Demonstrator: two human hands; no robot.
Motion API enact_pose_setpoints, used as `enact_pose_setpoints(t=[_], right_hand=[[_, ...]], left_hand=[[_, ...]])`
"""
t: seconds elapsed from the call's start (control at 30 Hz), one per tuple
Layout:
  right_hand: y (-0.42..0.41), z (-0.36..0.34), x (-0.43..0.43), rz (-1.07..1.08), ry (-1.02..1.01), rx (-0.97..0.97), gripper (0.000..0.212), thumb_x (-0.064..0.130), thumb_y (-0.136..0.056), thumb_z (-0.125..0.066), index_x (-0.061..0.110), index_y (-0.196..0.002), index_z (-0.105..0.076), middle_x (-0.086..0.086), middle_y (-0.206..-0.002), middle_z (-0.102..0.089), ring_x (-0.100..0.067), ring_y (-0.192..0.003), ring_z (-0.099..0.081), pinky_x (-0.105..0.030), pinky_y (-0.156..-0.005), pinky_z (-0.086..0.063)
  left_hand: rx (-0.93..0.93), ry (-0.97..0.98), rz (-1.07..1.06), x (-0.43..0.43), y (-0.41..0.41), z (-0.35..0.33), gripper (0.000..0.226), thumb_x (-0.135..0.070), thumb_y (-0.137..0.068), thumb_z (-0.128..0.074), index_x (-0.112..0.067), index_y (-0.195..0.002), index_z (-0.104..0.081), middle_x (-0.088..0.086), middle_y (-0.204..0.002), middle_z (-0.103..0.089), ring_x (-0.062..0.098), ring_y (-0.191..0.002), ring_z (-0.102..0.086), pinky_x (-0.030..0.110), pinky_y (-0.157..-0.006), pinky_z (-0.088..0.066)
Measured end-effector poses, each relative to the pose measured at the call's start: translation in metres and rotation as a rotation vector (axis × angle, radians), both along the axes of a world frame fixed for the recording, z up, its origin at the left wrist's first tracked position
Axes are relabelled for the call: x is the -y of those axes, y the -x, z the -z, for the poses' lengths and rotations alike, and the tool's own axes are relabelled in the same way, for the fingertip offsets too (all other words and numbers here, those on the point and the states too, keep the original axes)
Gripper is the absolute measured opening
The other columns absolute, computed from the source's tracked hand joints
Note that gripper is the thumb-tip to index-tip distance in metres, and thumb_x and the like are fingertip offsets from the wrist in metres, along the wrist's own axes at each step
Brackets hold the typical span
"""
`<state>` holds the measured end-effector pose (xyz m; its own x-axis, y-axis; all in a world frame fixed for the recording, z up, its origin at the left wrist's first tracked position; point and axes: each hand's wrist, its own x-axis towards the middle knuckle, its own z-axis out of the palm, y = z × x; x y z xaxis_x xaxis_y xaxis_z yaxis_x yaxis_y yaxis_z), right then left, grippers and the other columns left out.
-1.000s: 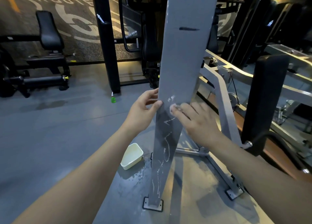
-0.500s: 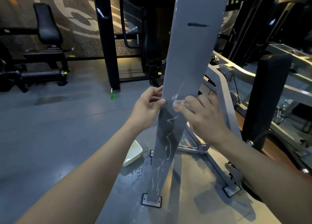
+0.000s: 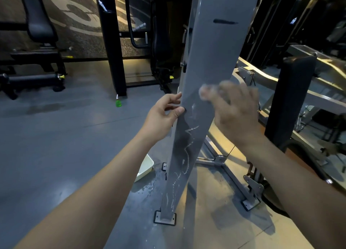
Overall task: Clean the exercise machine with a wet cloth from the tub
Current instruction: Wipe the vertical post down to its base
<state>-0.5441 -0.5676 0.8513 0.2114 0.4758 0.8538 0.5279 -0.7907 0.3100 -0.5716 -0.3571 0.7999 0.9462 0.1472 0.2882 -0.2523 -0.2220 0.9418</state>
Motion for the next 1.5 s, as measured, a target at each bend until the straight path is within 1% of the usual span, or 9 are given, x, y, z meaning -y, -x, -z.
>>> enact_pose_setpoints(t=[0.07, 0.3, 0.4, 0.5, 0.7, 0.93, 1.13, 1.33, 1.5], right_hand=[[-0.005, -0.004, -0.008, 0.010, -0.103, 0.021, 0.046, -0.005, -0.092, -0.054, 0.021, -0.124, -0.073, -0.010, -0.106, -0.064, -0.030, -0.085, -0.053, -0.041, -0.074, -0.036], [0.009, 0.023, 0.000, -0.022, 0.185, -0.093, 0.047, 0.012, -0.108, -0.030, 0.022, -0.121, -0.074, -0.007, -0.104, -0.068, -0.033, -0.082, -0.061, -0.043, -0.075, -0.046], [0.010, -0.020, -0.015, 0.013, -0.059, -0.011, 0.026, 0.015, -0.107, -0.052, 0.031, -0.111, -0.073, -0.007, -0.099, -0.068, -0.033, -0.084, -0.062, -0.041, -0.078, -0.041], [0.001, -0.035, -0.031, -0.028, -0.349, -0.162, 0.016, 0.016, -0.099, -0.064, 0.032, -0.098, -0.064, -0.003, -0.090, -0.066, -0.034, -0.083, -0.064, -0.048, -0.080, -0.049], [0.002, 0.028, -0.001, -0.042, 0.194, -0.027, 0.045, 0.004, -0.106, -0.036, 0.020, -0.124, -0.074, -0.007, -0.108, -0.063, -0.032, -0.086, -0.056, -0.043, -0.080, -0.040], [-0.022, -0.045, -0.015, -0.075, -0.112, 0.154, 0.039, 0.000, -0.095, -0.059, 0.024, -0.123, -0.072, -0.008, -0.110, -0.059, -0.029, -0.094, -0.046, -0.041, -0.081, -0.036], [-0.019, -0.011, 0.008, -0.229, 0.209, 0.014, 0.049, -0.003, -0.086, -0.052, 0.019, -0.127, -0.067, -0.005, -0.115, -0.054, -0.030, -0.095, -0.046, -0.043, -0.082, -0.033], [-0.023, -0.082, 0.008, -0.245, -0.114, 0.088, 0.048, -0.009, -0.083, -0.058, 0.023, -0.118, -0.069, -0.009, -0.102, -0.060, -0.029, -0.090, -0.048, -0.037, -0.076, -0.028], [-0.023, -0.020, -0.004, -0.250, 0.123, 0.114, 0.041, 0.002, -0.091, -0.047, 0.014, -0.126, -0.066, -0.007, -0.106, -0.064, -0.031, -0.087, -0.052, -0.040, -0.076, -0.033]], left_hand=[[-0.006, 0.003, 0.010, -0.002, 0.000, 0.001, 0.042, -0.034, -0.089, -0.067, -0.029, -0.130, -0.064, 0.002, -0.121, -0.068, 0.010, -0.105, -0.064, 0.050, -0.102, -0.053], [0.014, -0.031, 0.102, -0.016, -0.002, -0.001, 0.044, -0.010, -0.099, -0.066, -0.027, -0.139, -0.059, 0.001, -0.126, -0.067, 0.005, -0.111, -0.063, 0.034, -0.106, -0.050], [0.025, -0.022, 0.103, -0.016, -0.002, 0.000, 0.044, -0.009, -0.098, -0.067, -0.030, -0.136, -0.060, 0.004, -0.126, -0.067, 0.001, -0.105, -0.063, 0.030, -0.105, -0.050], [0.028, -0.028, 0.114, -0.019, -0.002, 0.000, 0.044, -0.011, -0.098, -0.067, -0.032, -0.135, -0.059, 0.002, -0.125, -0.066, -0.003, -0.104, -0.062, 0.025, -0.101, -0.051], [0.030, -0.063, 0.104, -0.019, -0.003, -0.001, 0.042, -0.012, -0.098, -0.067, -0.031, -0.135, -0.060, 0.000, -0.123, -0.068, 0.001, -0.109, -0.063, 0.021, -0.099, -0.050], [0.005, -0.036, -0.029, -0.001, 0.006, -0.002, 0.041, -0.005, -0.100, -0.062, -0.028, -0.134, -0.062, -0.003, -0.121, -0.072, 0.007, -0.110, -0.065, 0.027, -0.098, -0.053], [-0.035, -0.086, -0.150, 0.018, 0.021, -0.009, 0.038, 0.000, -0.102, -0.051, -0.022, -0.128, -0.069, -0.010, -0.116, -0.075, -0.002, -0.099, -0.067, 0.021, -0.093, -0.050], [-0.101, -0.078, -0.249, 0.041, 0.034, -0.024, 0.044, 0.003, -0.104, -0.042, -0.019, -0.128, -0.070, -0.011, -0.113, -0.075, -0.009, -0.094, -0.066, 0.018, -0.088, -0.056], [-0.129, -0.032, -0.222, 0.053, 0.043, -0.032, 0.048, 0.009, -0.104, -0.034, -0.017, -0.131, -0.065, -0.014, -0.110, -0.071, -0.014, -0.092, -0.066, 0.009, -0.079, -0.052]])
